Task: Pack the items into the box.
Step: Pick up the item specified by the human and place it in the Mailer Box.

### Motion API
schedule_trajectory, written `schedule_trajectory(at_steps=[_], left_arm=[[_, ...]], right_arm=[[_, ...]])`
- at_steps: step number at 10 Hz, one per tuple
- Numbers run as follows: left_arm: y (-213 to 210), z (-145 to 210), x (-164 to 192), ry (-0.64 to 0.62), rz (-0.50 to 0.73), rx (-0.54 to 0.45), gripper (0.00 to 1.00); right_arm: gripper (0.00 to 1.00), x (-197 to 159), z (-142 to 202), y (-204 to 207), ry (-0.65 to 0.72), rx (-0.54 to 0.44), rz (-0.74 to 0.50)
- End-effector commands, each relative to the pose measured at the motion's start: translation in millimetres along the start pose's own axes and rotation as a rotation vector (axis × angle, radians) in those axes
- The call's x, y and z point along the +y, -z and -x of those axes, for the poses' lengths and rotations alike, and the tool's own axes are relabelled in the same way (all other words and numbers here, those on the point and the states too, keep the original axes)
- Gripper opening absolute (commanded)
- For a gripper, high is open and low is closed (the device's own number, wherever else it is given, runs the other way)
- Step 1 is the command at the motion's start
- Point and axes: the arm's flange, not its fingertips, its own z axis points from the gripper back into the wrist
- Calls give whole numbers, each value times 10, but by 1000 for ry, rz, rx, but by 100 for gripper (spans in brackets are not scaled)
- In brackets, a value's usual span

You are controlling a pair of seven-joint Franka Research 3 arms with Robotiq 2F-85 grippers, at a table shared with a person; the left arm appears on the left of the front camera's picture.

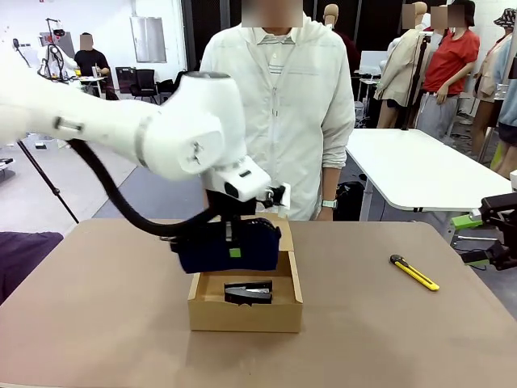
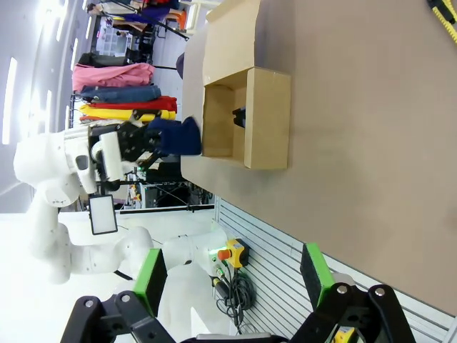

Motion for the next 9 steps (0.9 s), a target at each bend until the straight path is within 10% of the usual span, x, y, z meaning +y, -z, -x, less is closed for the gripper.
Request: schedule_trajectory(at_steps=[1,9], left_arm=[[252,-63,291,34,-24,8,0],[1126,-246,219,79,228,2,0]], right_arm=[[100,28,-2,-37,10,14,5],[100,28,-2,-37,10,14,5]])
